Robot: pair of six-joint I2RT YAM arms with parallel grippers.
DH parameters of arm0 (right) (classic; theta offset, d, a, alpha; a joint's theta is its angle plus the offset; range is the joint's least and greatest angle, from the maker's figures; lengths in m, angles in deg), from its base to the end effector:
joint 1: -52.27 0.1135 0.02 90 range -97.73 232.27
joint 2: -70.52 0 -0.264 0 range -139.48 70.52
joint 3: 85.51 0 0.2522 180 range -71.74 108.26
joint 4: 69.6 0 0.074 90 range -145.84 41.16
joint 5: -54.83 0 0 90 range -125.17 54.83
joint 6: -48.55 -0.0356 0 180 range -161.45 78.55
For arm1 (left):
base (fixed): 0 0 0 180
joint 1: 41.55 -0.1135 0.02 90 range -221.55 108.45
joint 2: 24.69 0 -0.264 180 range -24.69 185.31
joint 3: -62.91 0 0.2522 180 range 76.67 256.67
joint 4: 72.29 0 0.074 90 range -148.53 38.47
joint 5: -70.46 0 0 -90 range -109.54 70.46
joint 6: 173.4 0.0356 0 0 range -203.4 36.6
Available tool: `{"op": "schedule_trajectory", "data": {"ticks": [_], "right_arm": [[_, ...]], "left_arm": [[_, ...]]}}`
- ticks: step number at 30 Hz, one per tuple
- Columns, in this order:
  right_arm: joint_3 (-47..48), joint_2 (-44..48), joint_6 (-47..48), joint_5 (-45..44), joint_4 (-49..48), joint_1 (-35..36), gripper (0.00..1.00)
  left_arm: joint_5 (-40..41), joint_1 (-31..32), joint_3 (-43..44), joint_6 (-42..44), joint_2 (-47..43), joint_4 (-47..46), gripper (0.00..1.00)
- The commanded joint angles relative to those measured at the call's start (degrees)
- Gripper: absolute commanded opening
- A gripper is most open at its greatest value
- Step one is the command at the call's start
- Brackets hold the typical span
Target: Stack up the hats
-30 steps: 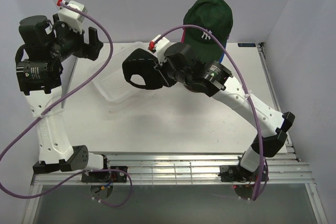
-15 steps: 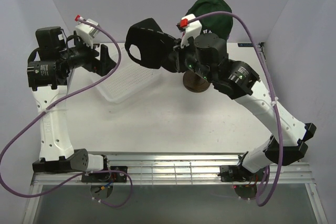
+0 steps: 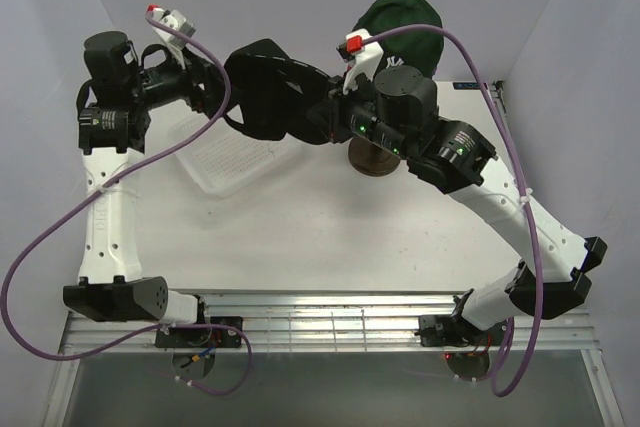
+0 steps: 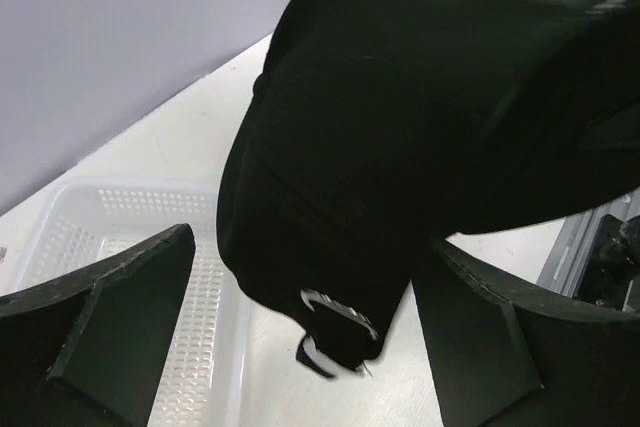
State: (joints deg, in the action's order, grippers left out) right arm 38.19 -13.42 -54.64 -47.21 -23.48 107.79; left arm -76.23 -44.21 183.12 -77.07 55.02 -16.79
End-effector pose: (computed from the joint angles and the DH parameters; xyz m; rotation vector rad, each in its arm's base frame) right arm 0.1726 0.2383 0.5253 -0.4708 1.6665 0.7204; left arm 0.2561 -0.0179 0.5128 0.7325 1.6206 -0.7849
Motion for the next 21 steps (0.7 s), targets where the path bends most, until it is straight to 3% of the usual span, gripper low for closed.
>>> {"op": "schedule_trajectory", "data": {"ticks": [1, 3, 4, 6, 7, 11, 12, 13, 14, 15, 16, 18, 21], "right_arm": [[0.46, 0.89, -2.19, 2.45, -6.25, 0.2, 0.08], [0.03, 1.06, -2.8, 3.42, -6.69, 0.19, 0.08], [-0.07, 1.41, -3.24, 3.24, -6.87, 0.2, 0.08], [-1.11, 2.11, -3.33, 0.97, -7.22, 0.2, 0.08], [-1.73, 3.16, -3.25, -0.43, -7.22, 0.2, 0.08], [-6.21, 5.72, -3.07, -5.89, -8.63, 0.2, 0.08], [-7.87, 5.81, -3.5, -5.9, -9.5, 0.2, 0.08], [-8.58, 5.72, -4.12, -5.64, -10.12, 0.28, 0.08], [-9.29, 5.46, -5.52, -4.85, -10.91, 0.28, 0.08], [-9.82, 5.19, -6.23, -5.1, -12.65, 0.28, 0.08], [-10.08, 4.06, -6.58, -5.63, -13.63, 0.28, 0.08], [-9.39, 2.65, -6.15, -9.14, -16.26, 0.28, 0.08], [-5.09, -0.69, -3.52, -14.67, -17.94, 0.2, 0.08]], "left_arm": [[6.81, 3.17, -3.0, -5.62, 0.19, -9.56, 0.97], [10.97, 4.15, -4.84, -5.28, 0.63, -11.23, 0.74], [15.59, 4.15, -5.11, -5.1, 1.15, -11.32, 0.42], [21.76, 4.15, -5.64, -5.01, 1.42, -11.41, 0.06], [28.32, 4.15, -5.9, -5.01, 1.25, -12.37, 0.0], [36.46, 4.15, -4.86, -4.75, 1.68, -13.96, 0.0], [35.77, 4.15, -4.42, -4.83, 1.86, -13.88, 0.01], [34.11, 4.15, -4.07, -4.75, 1.86, -13.79, 0.13], [28.53, 4.15, -3.97, -4.75, 1.95, -13.44, 0.54], [24.65, 4.15, -4.15, -3.96, 1.78, -12.91, 0.79], [21.47, 4.15, -4.67, -3.52, 1.43, -11.17, 0.98], [15.5, 4.15, -5.9, -1.68, -0.59, -9.05, 0.98], [17.91, 4.15, -5.3, 1.4, -2.44, -3.87, 0.98]]}}
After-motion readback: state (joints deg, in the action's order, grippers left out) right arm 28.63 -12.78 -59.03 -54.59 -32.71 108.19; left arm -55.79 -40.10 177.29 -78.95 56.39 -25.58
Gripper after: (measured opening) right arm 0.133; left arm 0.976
